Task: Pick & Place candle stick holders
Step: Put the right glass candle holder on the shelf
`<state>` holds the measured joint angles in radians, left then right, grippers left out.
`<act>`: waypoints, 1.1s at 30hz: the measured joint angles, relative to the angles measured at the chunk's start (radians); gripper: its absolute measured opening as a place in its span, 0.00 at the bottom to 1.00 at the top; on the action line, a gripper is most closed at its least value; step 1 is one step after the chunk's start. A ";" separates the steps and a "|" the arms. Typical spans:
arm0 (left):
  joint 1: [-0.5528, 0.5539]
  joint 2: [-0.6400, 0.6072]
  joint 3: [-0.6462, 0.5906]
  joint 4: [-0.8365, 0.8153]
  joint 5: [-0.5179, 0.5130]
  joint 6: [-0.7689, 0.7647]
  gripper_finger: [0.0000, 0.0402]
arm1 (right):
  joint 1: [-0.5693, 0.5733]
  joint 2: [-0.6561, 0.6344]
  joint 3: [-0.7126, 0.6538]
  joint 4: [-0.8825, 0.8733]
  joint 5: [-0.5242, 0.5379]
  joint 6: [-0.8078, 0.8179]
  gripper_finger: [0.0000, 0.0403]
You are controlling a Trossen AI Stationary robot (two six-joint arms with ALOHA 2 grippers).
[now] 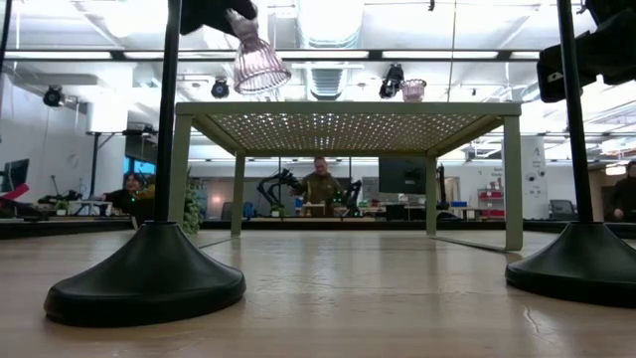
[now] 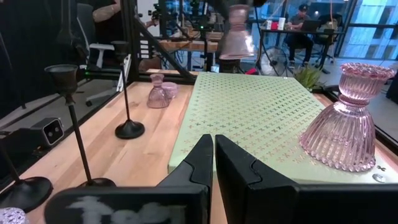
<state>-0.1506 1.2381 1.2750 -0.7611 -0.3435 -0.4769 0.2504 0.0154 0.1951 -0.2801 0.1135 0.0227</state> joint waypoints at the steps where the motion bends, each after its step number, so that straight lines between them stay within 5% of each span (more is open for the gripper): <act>1: 0.027 0.000 0.005 0.001 0.014 0.008 0.46 | 0.000 0.000 0.000 0.000 0.000 0.000 0.03; 14: 0.278 0.100 0.040 0.076 0.192 0.135 0.46 | 0.000 0.000 0.000 0.000 0.000 0.001 0.03; 33: 0.316 0.481 0.415 -0.044 0.231 0.282 0.46 | 0.000 0.000 0.000 0.000 0.000 0.002 0.03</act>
<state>0.1657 1.7193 1.6897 -0.8050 -0.1126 -0.1952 0.2501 0.0158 0.1951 -0.2802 0.1131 0.0247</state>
